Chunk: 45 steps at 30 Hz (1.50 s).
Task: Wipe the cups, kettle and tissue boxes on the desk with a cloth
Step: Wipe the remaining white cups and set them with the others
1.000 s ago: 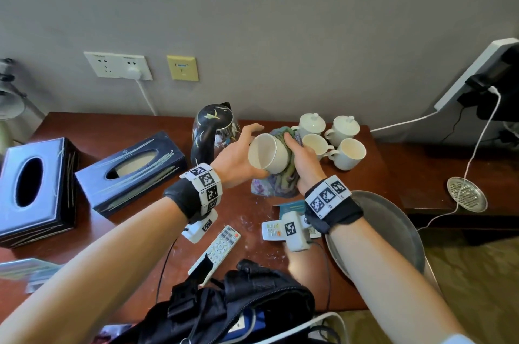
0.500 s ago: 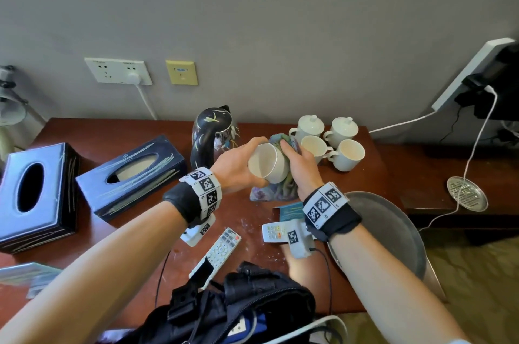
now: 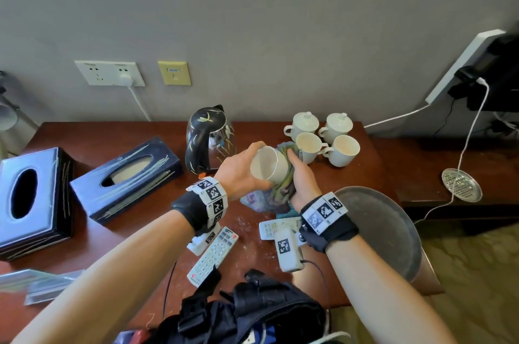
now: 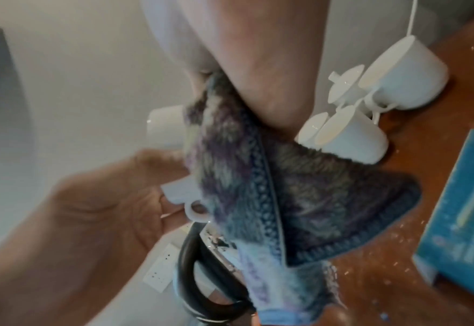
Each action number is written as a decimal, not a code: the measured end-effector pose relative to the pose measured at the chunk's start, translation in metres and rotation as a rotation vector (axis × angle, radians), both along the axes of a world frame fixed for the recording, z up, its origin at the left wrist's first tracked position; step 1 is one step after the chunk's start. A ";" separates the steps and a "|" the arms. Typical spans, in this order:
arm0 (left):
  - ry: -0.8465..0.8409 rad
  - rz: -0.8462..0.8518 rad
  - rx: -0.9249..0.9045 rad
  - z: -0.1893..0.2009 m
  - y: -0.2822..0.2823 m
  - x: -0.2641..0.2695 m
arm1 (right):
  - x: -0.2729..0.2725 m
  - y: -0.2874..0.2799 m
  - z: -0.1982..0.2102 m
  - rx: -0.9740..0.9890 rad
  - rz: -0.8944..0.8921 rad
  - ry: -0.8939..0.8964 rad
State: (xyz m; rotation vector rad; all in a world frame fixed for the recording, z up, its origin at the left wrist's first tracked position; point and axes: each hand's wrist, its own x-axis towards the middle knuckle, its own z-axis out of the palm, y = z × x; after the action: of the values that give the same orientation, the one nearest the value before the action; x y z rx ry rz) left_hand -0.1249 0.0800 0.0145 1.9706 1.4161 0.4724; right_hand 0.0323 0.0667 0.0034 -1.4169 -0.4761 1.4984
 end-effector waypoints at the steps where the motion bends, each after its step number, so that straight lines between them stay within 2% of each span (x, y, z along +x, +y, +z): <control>1: 0.043 -0.016 0.003 -0.001 0.002 0.006 | 0.006 -0.002 -0.003 -0.005 -0.013 -0.057; 3: 0.080 -0.037 -0.027 -0.005 0.006 0.022 | 0.023 -0.007 -0.006 -0.025 -0.039 -0.108; 8: -0.024 0.061 -0.170 -0.020 0.021 0.063 | 0.081 -0.022 -0.029 -0.127 -0.099 -0.118; 14: 0.157 0.000 -0.199 -0.051 0.047 0.106 | 0.144 -0.019 -0.041 -0.233 -0.306 -0.147; 20: 0.343 -0.057 -0.200 -0.091 0.066 0.148 | 0.191 0.000 -0.050 -0.260 -0.353 -0.156; 23: 0.368 -0.067 -0.193 -0.107 0.073 0.165 | 0.206 0.011 -0.061 -0.291 -0.345 -0.157; 32: 0.118 0.109 -0.436 -0.129 0.073 0.179 | 0.226 0.033 -0.089 -0.364 -0.319 -0.101; 36: 0.114 0.152 -0.422 -0.134 0.076 0.174 | 0.226 0.041 -0.097 -0.377 -0.259 -0.110; 42: 0.042 0.312 -0.496 -0.131 0.090 0.189 | 0.233 0.051 -0.104 -0.410 -0.188 -0.124; 45: 0.007 0.340 -0.530 -0.134 0.096 0.198 | 0.237 0.054 -0.105 -0.408 -0.178 -0.134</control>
State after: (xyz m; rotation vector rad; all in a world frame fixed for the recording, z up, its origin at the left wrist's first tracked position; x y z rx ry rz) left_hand 0.0731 0.1760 -0.1191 1.3206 1.6826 0.2028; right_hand 0.2694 0.1211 -0.1019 -1.8339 -0.1184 1.4114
